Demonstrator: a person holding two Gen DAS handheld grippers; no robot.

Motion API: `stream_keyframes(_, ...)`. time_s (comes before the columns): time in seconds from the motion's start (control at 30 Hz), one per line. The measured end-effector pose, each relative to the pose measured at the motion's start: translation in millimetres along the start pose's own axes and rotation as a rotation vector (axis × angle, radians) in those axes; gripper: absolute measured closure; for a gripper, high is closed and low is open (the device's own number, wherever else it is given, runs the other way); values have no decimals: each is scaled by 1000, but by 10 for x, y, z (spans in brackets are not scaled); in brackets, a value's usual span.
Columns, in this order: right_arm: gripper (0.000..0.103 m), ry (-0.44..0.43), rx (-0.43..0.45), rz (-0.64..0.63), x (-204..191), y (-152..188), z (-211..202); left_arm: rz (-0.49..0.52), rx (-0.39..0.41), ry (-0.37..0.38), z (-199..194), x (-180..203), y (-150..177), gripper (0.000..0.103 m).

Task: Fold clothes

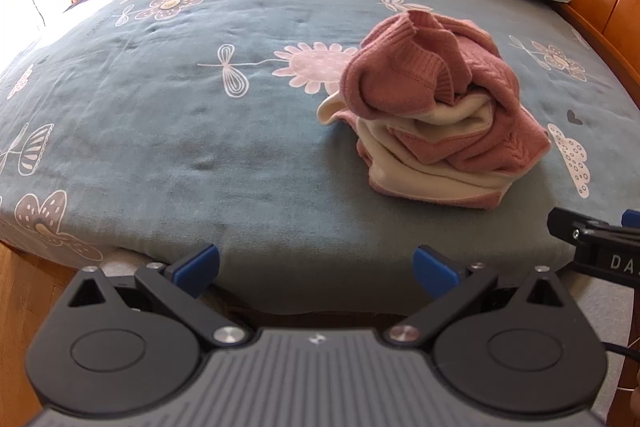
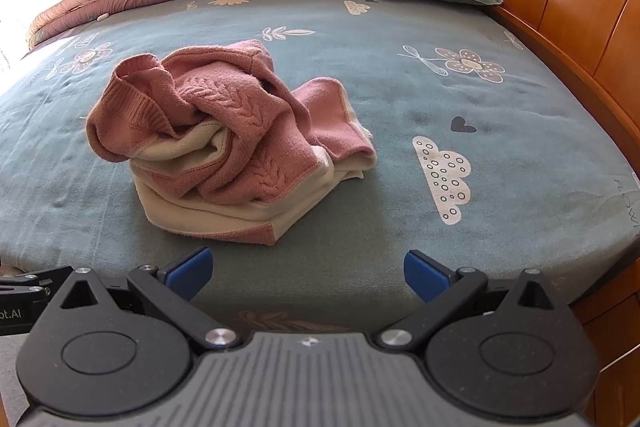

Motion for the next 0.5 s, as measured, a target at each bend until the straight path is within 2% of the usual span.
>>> stream_keyframes(0.13, 0, -5, 1, 2, -11, 1, 17, -1, 22, 8, -41, 34, 41, 1)
stream_keyframes(0.2, 0, -8, 0, 2, -2, -14, 3, -17, -8, 34, -1, 2, 22, 1)
stream_keyframes(0.5, 0, -2, -3, 0, 3, -16, -12, 0, -12, 14, 3, 22, -3, 1)
Point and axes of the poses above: each gripper's, at about its wrist camera, not at the fingertips, and z roughly the way its jaws point, x to its right, y to its underside, the point moved 5 cm from there along z, roughly the way its jaws point, and after that the axes turned 12 degrees about -y, right-handed, at the moved point
